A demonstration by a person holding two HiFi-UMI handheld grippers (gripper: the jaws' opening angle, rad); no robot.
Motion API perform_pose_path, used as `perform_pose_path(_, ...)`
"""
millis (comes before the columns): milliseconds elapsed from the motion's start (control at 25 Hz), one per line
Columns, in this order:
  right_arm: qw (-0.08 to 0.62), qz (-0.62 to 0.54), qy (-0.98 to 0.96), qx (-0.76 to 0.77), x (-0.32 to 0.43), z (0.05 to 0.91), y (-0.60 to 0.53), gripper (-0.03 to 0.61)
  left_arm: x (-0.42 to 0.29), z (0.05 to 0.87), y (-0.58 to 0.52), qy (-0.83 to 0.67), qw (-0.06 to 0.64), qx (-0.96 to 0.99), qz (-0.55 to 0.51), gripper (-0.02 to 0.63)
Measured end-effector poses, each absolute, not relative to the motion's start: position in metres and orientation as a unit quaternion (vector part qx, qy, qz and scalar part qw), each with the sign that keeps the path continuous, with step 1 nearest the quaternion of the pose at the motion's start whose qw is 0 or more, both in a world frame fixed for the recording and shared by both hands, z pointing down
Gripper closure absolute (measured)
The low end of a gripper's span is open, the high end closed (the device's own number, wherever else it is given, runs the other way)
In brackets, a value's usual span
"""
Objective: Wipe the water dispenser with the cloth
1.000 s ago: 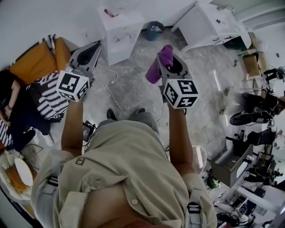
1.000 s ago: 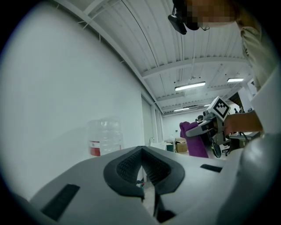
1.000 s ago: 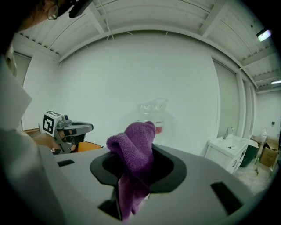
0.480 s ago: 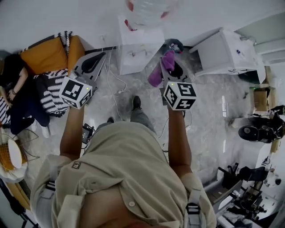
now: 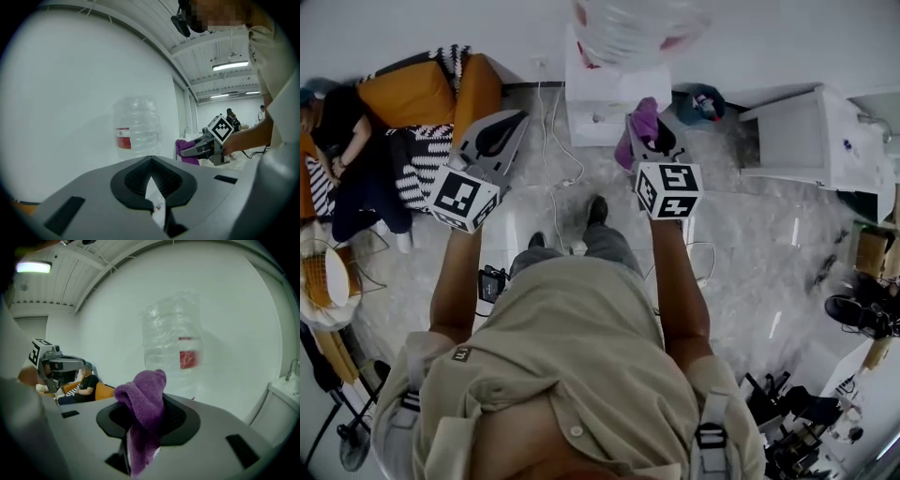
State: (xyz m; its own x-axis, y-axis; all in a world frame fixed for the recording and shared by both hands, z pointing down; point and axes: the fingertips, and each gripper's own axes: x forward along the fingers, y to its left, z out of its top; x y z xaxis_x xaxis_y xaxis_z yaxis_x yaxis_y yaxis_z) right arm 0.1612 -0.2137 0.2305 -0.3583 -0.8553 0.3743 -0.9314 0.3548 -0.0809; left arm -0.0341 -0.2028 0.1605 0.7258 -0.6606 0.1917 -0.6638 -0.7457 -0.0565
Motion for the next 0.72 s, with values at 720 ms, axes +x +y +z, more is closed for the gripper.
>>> perform_pose_path(720, 0.224, 0.123, -0.826, 0.503, 0.126, 0.429, -0.303, 0.439, -0.043, 0.304, -0.255, -0.454, 0.097, 0.874, 0.146, 0.598)
